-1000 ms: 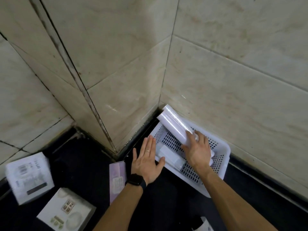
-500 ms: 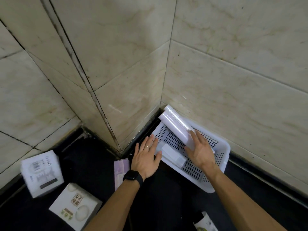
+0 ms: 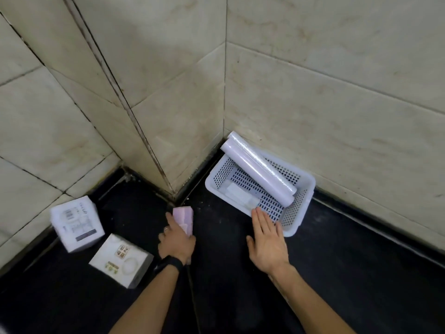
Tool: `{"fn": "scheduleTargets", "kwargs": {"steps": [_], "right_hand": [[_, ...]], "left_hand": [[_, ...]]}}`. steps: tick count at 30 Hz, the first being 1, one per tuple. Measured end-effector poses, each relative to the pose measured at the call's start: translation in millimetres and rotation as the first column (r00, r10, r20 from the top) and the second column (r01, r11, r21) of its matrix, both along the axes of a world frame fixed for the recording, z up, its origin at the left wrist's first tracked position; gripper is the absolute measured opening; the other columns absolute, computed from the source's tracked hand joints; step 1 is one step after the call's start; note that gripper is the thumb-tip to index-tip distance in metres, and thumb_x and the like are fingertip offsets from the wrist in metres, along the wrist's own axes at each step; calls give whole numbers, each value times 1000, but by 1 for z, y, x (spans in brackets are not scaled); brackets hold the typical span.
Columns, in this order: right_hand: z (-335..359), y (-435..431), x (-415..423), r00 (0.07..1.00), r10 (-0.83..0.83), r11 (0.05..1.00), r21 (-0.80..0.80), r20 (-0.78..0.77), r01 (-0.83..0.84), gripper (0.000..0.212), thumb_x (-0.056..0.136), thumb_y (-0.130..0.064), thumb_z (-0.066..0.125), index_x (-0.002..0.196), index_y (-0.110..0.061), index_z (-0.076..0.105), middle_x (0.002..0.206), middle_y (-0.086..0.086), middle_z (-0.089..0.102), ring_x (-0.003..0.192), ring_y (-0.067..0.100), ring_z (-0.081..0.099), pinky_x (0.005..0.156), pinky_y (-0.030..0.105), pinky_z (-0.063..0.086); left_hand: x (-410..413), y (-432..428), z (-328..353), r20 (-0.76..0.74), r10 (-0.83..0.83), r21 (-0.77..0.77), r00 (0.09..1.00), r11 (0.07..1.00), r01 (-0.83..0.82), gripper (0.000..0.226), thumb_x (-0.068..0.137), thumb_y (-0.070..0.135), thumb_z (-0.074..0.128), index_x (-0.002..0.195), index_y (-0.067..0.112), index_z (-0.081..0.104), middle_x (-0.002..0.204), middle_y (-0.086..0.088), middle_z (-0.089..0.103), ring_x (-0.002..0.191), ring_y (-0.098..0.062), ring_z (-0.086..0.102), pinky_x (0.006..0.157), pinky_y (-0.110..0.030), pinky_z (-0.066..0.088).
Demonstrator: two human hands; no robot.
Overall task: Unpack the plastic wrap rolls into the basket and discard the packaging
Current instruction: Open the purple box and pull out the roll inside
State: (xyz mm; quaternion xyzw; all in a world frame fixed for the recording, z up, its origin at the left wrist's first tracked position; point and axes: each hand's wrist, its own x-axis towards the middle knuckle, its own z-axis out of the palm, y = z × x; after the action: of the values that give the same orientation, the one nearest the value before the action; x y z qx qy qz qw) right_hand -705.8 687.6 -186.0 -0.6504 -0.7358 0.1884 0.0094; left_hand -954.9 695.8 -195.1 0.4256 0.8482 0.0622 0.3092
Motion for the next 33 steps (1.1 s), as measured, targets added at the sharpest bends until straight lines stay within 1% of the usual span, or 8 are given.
{"fn": "scheduleTargets", "kwargs": {"steps": [4, 7, 12, 17, 20, 22, 28, 33], "right_hand": [[34, 0, 4, 972, -58, 995, -88, -226, 39, 71, 102, -48, 38, 159, -18, 8, 166, -5, 5, 153, 14, 6, 124, 34, 6], [66, -22, 13, 797, -230, 970, -194, -558, 144, 72, 92, -55, 59, 153, -30, 32, 146, -20, 37, 138, 4, 37, 113, 23, 30], [73, -80, 43, 581, -403, 889, -453, -707, 65, 53, 75, -56, 77, 124, -50, 59, 115, -16, 68, 103, -1, 65, 102, 39, 51], [76, -138, 59, 404, -545, 838, -462, -734, 292, 39, 83, -35, 79, 117, -38, 61, 109, -10, 70, 93, 0, 68, 84, 18, 53], [68, -165, 57, 214, -652, 751, -579, -727, 318, 38, 84, -27, 79, 118, -25, 62, 103, -3, 74, 96, 11, 72, 87, 32, 58], [66, -180, 56, 153, -674, 727, -612, -723, 310, 37, 85, -24, 78, 119, -21, 63, 104, -2, 75, 97, 12, 71, 78, 27, 58], [60, -210, 80, 350, -628, 773, -506, -695, 382, 21, 83, -34, 78, 103, -30, 72, 99, -14, 76, 99, 0, 68, 93, 22, 51], [64, -223, 89, 396, -589, 807, -494, -704, 324, 42, 74, -44, 83, 112, -33, 68, 105, -18, 74, 97, 1, 70, 92, 26, 53]], "left_hand": [[25, -21, 32, 355, -25, 68, 935, 998, 1, 84, 71, 24, 71, 146, 18, 33, 129, -6, 57, 113, -29, 57, 86, -35, 46], [47, -50, 63, 627, -117, 75, 770, 993, 90, 67, 59, 16, 68, 123, 31, 58, 110, 8, 67, 104, -16, 64, 78, -23, 48], [73, -82, 89, 758, -329, 130, 563, 922, 364, 73, 56, 7, 65, 124, 36, 63, 114, 7, 72, 109, -11, 65, 94, -28, 51], [107, -109, 99, 474, -531, 181, 702, 839, 513, 80, 64, 28, 71, 139, 38, 46, 138, 13, 48, 122, -4, 46, 99, -18, 37], [133, -135, 95, 123, -735, 265, 666, 671, 692, 83, 66, 49, 70, 142, 38, 41, 138, 16, 43, 123, -7, 44, 103, -23, 35], [144, -152, 85, -18, -754, 303, 657, 622, 722, 74, 69, 57, 64, 139, 39, 45, 134, 14, 49, 118, -9, 49, 102, -29, 38], [143, -165, 76, 21, -751, 321, 660, 630, 707, 61, 70, 38, 68, 129, 44, 54, 115, 11, 46, 102, -12, 50, 92, -28, 46], [137, -163, 83, 12, -828, 289, 561, 540, 791, 69, 68, 30, 71, 134, 40, 51, 116, 9, 46, 105, -12, 48, 92, -28, 46]]}}
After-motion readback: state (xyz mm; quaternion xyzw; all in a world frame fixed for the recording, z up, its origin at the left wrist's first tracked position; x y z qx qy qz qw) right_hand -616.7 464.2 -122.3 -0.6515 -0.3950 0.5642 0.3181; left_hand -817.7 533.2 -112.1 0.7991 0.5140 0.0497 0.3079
